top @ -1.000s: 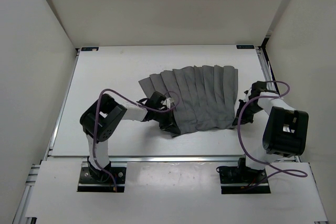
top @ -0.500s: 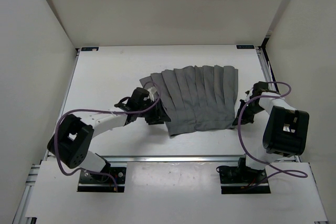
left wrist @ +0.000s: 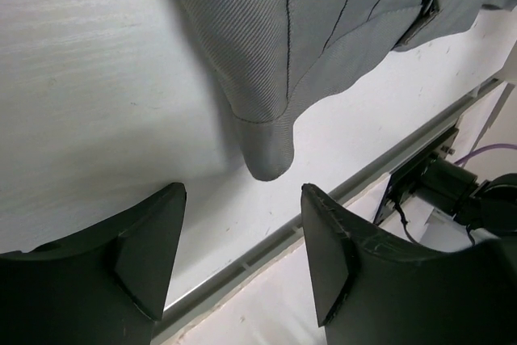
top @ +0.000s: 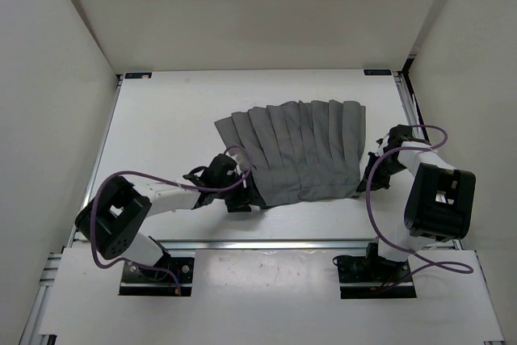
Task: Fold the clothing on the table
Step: Fold the skirt
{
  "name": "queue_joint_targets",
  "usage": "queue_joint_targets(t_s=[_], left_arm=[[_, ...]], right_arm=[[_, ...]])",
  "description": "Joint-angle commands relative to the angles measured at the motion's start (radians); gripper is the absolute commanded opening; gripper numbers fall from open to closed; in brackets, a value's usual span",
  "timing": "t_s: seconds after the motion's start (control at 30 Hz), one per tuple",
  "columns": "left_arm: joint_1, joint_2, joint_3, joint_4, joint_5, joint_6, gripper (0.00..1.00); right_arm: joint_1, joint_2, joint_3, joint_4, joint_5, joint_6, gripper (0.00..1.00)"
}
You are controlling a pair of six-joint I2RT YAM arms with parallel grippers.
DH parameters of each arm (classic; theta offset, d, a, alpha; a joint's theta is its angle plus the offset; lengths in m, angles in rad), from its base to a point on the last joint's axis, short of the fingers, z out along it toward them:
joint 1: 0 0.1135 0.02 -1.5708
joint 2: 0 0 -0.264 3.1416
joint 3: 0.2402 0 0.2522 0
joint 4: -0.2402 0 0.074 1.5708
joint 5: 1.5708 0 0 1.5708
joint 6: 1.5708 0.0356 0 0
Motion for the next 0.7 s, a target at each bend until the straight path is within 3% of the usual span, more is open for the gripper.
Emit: queue_joint_targets(t_s=[0.0,0.13,0.37,0.5,0.57,0.67], left_arm=[[-0.008,0.001,-0.023,0.052,-0.088,-0.014,0.71],[-0.009,0.03,-0.029,0.115,-0.105,-0.046,0.76],[-0.028,0.111,0.003,0.163,-0.097,-0.045,0.73],[-0.029,0.108,-0.015,0.176,-0.077,-0.051,0.55],[-0.029,0.087,-0.035,0.181,-0.067,-0.059,0.34],[-0.012,0.036,-0.075,0.158,-0.056,-0.062,0.16]], right_arm=[[0.011,-0.008,0.037,0.004,-0.02,-0.006,0.0],[0.027,-0.01,0.037,0.018,-0.02,-0.009,0.0],[0.03,-0.016,0.028,0.018,-0.008,-0.011,0.0],[0.031,-0.011,0.031,0.019,-0.007,-0.018,0.0],[0.031,-0.013,0.023,0.016,-0.017,-0.021,0.0],[0.034,-0.01,0.042,0.025,-0.071,-0.069,0.0]])
